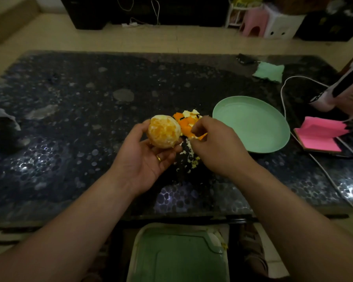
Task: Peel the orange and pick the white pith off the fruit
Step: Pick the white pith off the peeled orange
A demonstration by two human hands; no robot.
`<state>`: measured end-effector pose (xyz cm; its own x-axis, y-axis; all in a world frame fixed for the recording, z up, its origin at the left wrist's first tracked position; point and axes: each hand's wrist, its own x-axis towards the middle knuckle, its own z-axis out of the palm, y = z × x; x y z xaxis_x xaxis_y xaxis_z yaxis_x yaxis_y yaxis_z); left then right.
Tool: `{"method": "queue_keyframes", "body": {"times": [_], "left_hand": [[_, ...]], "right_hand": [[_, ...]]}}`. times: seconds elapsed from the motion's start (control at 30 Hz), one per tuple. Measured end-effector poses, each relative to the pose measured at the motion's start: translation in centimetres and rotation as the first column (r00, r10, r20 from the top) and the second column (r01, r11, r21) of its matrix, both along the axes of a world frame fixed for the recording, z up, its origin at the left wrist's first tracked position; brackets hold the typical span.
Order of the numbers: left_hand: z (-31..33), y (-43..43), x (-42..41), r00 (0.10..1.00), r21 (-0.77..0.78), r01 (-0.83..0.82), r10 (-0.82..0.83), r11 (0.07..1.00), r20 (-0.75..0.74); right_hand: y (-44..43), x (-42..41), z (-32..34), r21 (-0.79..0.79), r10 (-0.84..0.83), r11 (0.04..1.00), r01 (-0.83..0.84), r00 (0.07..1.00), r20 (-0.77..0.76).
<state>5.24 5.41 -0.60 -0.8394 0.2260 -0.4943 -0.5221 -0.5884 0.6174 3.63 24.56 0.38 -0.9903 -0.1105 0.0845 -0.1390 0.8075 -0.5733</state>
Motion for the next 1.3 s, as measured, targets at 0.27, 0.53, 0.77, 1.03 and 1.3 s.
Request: {"method": "queue_keyframes", "body": {"times": [0.27, 0.53, 0.77, 1.03, 1.3], "left_hand": [[0.4, -0.3, -0.2, 0.995, -0.024, 0.006, -0.008, 1.0, -0.095], [1.0, 0.5, 0.4, 0.98, -0.115, -0.014, -0.01, 0.993, -0.2], [1.3, 1.0, 0.5, 0.965, -0.15, -0.061, 0.02, 0.987, -0.261], [1.2, 0.9, 0.7, 0.953, -0.143, -0.03, -0.015, 0.989, -0.303], [1.3, 0.4, 0.8, 0.976, -0.043, 0.028, -0.036, 0.999, -0.214]], "right_hand": [[-0.4, 1.4, 1.3, -0.229, 0.067, 0.971, -0.07, 0.998, -0.022], [-0.5, 1.8, 1.5, -0.072, 0.023, 0.997, -0.033, 0.99, -0.141], [-0.6, 2.1, 1.6, -0.108, -0.018, 0.994, 0.001, 0.988, -0.151], [-0.9, 2.3, 1.9, -0.218, -0.074, 0.975, 0.044, 0.989, -0.129], [-0.5, 2.3, 2.4, -0.44, -0.029, 0.898, 0.013, 0.999, -0.03]]}}
